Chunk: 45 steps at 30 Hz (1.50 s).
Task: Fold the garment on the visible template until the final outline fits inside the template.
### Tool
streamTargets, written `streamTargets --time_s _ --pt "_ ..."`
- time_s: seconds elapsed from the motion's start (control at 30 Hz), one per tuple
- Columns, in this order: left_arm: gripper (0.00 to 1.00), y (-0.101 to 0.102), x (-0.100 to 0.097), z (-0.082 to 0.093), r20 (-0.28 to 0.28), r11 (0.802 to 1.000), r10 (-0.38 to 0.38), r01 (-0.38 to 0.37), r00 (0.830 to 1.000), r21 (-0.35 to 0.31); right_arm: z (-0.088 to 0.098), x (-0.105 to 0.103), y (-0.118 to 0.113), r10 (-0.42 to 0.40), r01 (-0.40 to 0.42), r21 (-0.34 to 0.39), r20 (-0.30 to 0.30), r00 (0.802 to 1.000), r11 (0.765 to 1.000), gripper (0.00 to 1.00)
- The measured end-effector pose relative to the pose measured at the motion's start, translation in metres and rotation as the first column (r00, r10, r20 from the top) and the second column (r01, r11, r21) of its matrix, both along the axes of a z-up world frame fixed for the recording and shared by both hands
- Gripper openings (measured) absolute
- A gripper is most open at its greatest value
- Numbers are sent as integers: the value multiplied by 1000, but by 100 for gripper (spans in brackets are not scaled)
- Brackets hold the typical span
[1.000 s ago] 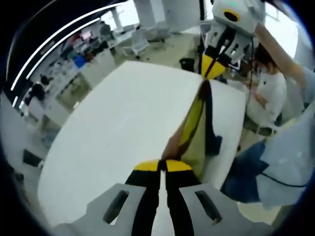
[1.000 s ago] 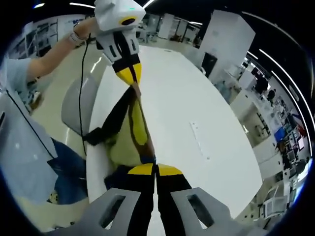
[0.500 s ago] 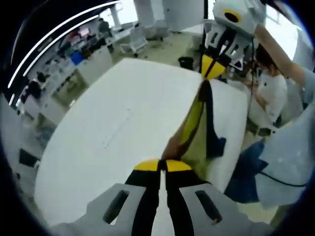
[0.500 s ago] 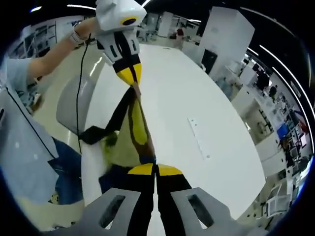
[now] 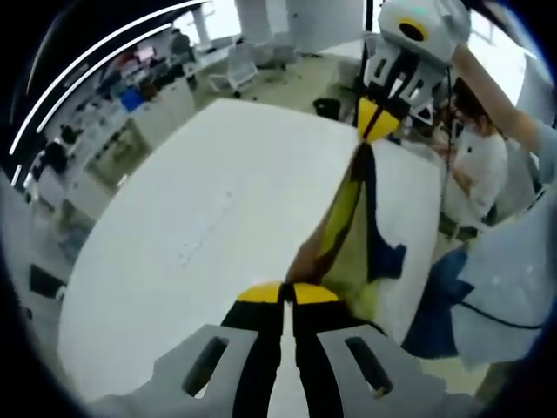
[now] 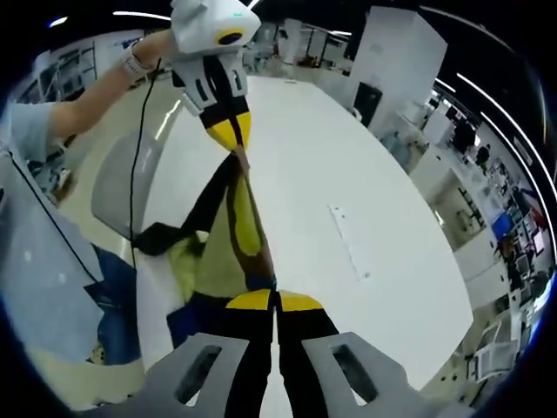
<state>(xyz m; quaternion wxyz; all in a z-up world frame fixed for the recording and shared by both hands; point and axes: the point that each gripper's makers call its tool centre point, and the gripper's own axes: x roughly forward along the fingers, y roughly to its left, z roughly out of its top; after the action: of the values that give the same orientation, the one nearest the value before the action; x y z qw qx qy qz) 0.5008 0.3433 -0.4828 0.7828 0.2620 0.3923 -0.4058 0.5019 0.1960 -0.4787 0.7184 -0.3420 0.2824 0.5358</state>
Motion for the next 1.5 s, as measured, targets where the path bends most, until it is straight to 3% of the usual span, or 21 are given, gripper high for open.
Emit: streamTargets --time_s 0.97,1.5 --pt "0 13 54 -46 -85 998 24 -29 996 -58 -44 50 11 -36 35 -7 -60 998 999 1" --pt "0 10 91 -77 -117 996 32 -42 993 -78 -78 95 5 -92 92 -1 -90 992 996 1"
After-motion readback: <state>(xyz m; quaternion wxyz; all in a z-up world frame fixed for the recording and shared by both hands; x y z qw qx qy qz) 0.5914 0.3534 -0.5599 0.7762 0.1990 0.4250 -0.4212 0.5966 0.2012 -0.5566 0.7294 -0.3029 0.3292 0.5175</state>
